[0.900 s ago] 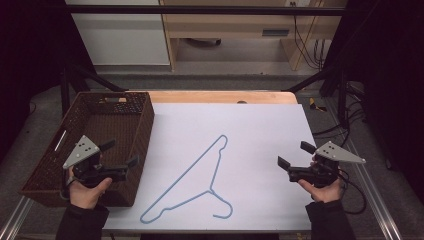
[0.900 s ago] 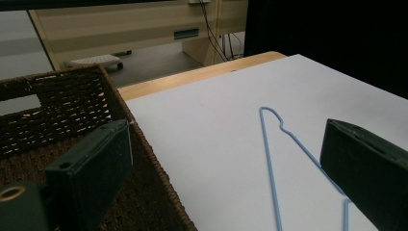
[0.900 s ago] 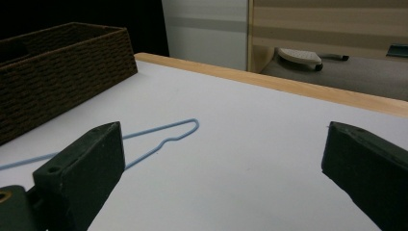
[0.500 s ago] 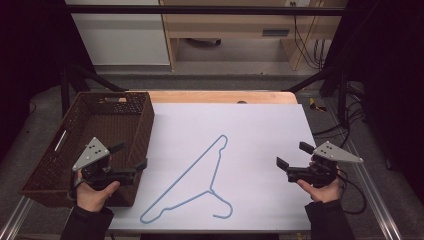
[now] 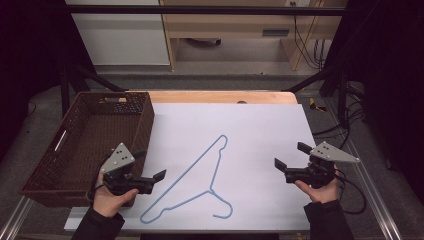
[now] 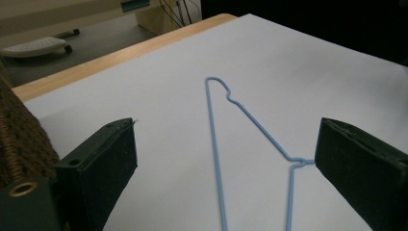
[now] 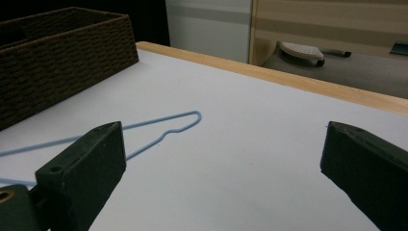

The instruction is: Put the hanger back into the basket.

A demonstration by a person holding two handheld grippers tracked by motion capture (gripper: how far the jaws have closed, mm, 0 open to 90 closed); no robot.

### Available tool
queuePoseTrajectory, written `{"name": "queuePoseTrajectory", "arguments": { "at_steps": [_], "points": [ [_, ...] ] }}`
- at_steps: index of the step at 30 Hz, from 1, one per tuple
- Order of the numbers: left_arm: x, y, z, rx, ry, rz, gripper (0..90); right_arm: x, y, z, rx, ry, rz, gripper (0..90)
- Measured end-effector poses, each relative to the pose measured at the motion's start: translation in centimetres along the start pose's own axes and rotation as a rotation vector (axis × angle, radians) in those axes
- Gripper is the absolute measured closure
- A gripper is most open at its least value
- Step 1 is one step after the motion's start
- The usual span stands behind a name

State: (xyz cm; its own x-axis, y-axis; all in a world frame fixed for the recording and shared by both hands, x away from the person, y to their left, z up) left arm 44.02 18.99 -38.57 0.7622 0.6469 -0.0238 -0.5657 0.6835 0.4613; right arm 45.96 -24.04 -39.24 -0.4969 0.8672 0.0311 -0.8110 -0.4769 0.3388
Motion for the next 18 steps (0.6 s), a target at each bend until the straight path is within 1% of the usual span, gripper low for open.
{"name": "queuePoseTrajectory", "arguments": {
  "at_steps": [4,5,6,12,18],
  "points": [
    [-0.8,-1.1,-0.4,0.043,-0.019,-0.023,8.1,0.2,-0.1,0.0,0.004,0.007,0.004,2.5],
    [-1.1,-1.6,-0.6,0.069,-0.030,-0.041,9.0,0.2,-0.1,0.0,0.010,0.011,0.007,2.5],
    [-1.1,-1.6,-0.6,0.069,-0.030,-0.041,9.3,0.3,-0.1,0.0,0.011,0.009,0.006,2.4],
    [-2.1,-3.3,-1.5,0.162,-0.053,-0.078,9.0,0.3,-0.2,-0.1,0.017,0.015,0.013,2.4],
    [-3.1,-4.8,-2.3,0.235,-0.073,-0.107,9.0,0.4,-0.4,-0.1,0.021,0.018,0.018,2.4]
  ]
}}
Point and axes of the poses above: each handheld gripper's, and its own axes: y roughly backward along the jaws, z roughly out of its top, x roughly to its left, the point moved 5 cm from there along -y, roughly forward along the jaws, and after that the axes turned 4 degrees about -z, right-handed, at the moved point
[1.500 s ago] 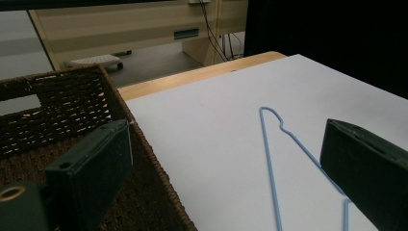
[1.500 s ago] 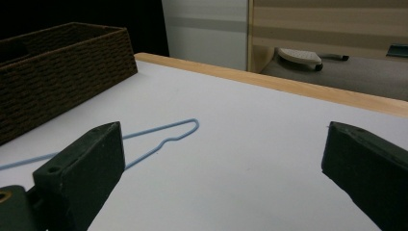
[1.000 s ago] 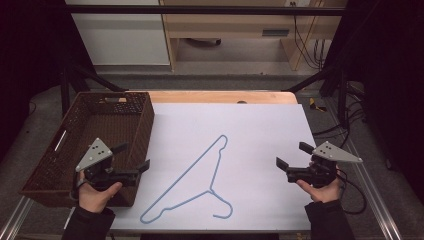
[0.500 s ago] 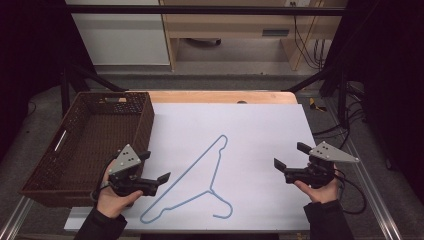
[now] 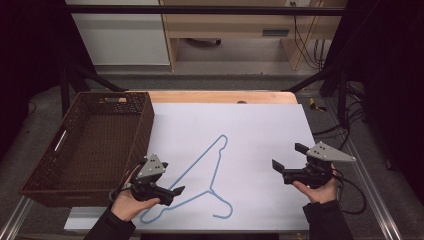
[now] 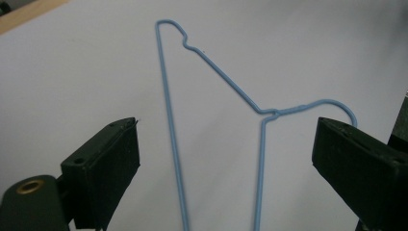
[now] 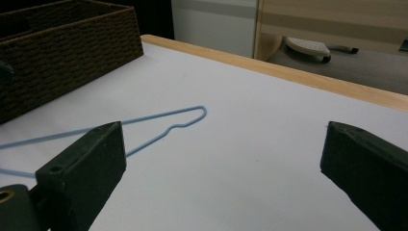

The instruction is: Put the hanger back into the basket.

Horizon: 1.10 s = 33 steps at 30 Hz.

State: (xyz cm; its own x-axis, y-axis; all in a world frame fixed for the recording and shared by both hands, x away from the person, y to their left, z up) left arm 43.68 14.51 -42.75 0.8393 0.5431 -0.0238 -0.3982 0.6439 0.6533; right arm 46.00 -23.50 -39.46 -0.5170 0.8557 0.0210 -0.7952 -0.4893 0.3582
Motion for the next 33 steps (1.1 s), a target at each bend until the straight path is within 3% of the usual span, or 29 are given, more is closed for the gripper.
{"name": "queuePoseTrajectory", "arguments": {
  "at_steps": [5,14,21,25,33],
  "points": [
    [-0.7,-1.3,-0.2,0.061,-0.023,-0.025,9.7,0.1,-0.2,-0.1,0.008,0.001,0.002,2.4],
    [-1.7,-3.3,0.1,0.196,-0.103,-0.070,12.8,0.4,-0.5,-0.2,0.018,0.006,0.011,2.4],
    [-1.4,-4.7,0.3,0.254,-0.096,-0.080,15.9,0.5,-0.6,-0.4,0.030,0.013,0.014,2.4],
    [-1.4,-5.8,0.2,0.312,-0.108,-0.086,19.5,0.5,-0.6,-0.3,0.031,0.014,0.014,2.4],
    [-2.0,-7.4,0.1,0.384,-0.134,-0.119,26.8,0.5,-0.6,-0.4,0.034,0.010,0.016,2.4]
  ]
}}
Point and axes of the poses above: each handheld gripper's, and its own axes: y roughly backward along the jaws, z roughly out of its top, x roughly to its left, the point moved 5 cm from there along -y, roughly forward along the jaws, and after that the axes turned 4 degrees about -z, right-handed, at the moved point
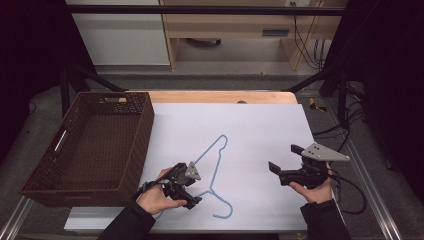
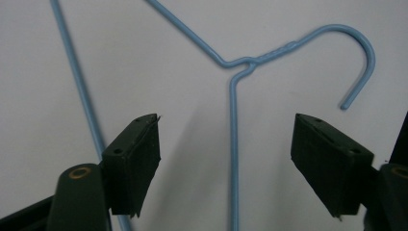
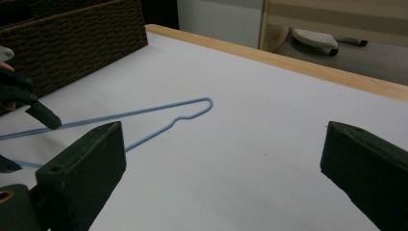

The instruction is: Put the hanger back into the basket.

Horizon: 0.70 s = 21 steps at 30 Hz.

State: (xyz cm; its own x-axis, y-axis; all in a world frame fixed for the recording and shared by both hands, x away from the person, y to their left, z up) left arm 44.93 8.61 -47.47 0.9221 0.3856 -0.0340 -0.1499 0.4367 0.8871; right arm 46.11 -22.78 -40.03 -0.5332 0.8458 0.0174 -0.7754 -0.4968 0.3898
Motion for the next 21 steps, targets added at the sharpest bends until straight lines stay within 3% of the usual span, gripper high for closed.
{"name": "queuePoseTrajectory", "arguments": {
  "at_steps": [11,21],
  "points": [
    [-0.3,-1.7,0.1,0.072,-0.019,-0.008,44.9,0.0,0.0,0.0,0.004,-0.002,0.005,2.4],
    [-0.4,-2.3,-0.1,0.097,0.003,-0.020,62.7,0.1,-0.1,-0.1,0.008,0.002,0.004,2.4]
  ]
}}
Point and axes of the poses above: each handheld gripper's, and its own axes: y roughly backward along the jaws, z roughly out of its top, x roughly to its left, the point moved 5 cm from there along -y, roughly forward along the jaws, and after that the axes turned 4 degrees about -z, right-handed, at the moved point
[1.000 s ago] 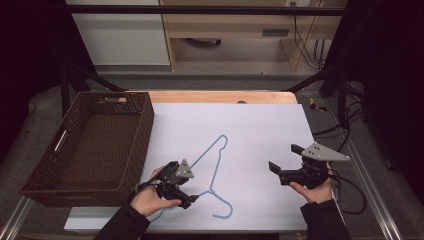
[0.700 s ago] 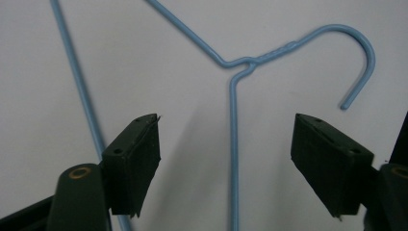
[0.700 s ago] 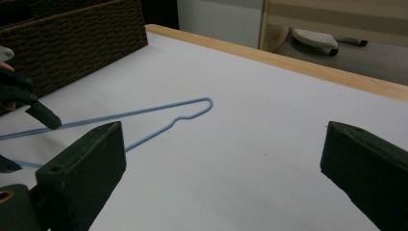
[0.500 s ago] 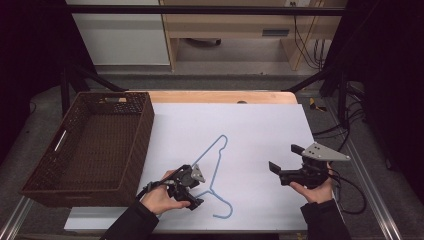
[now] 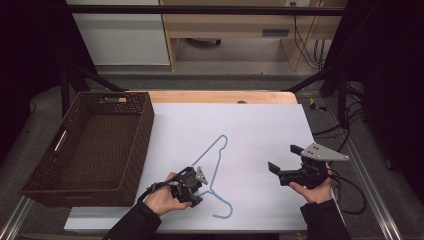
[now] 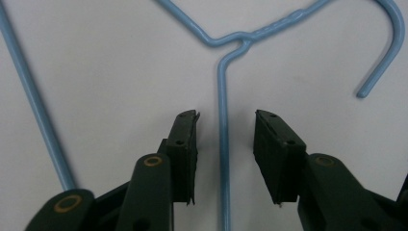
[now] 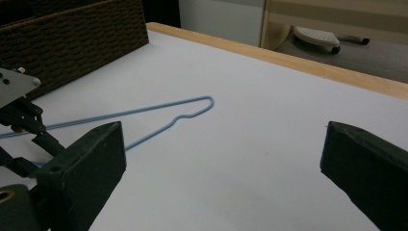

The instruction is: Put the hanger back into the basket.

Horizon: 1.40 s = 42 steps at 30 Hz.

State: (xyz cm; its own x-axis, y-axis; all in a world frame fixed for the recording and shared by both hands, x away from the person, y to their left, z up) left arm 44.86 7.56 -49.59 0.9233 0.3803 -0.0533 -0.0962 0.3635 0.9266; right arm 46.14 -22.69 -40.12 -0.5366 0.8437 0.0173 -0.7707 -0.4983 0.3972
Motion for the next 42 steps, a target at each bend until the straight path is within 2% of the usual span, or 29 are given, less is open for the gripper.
{"name": "queuePoseTrajectory", "arguments": {
  "at_steps": [7,13,24,33,42],
  "points": [
    [-0.14,0.02,0.05,0.012,0.013,-0.004,68.0,0.05,-0.06,-0.03,0.004,0.002,0.005,2.4],
    [-0.13,0.03,-0.06,0.003,0.034,-0.004,69.6,0.03,0.02,0.00,0.000,-0.002,0.004,2.4],
    [-0.63,-0.08,0.06,0.019,0.033,0.016,76.5,0.18,-0.17,-0.06,0.005,-0.002,0.009,2.4],
    [-0.59,-0.08,0.14,0.026,0.057,0.011,86.5,0.32,-0.26,-0.12,0.009,-0.003,0.017,2.5],
    [-0.75,-0.06,0.18,0.027,0.050,0.025,86.8,0.54,-0.40,-0.22,0.017,-0.006,0.027,2.7]
  ]
}}
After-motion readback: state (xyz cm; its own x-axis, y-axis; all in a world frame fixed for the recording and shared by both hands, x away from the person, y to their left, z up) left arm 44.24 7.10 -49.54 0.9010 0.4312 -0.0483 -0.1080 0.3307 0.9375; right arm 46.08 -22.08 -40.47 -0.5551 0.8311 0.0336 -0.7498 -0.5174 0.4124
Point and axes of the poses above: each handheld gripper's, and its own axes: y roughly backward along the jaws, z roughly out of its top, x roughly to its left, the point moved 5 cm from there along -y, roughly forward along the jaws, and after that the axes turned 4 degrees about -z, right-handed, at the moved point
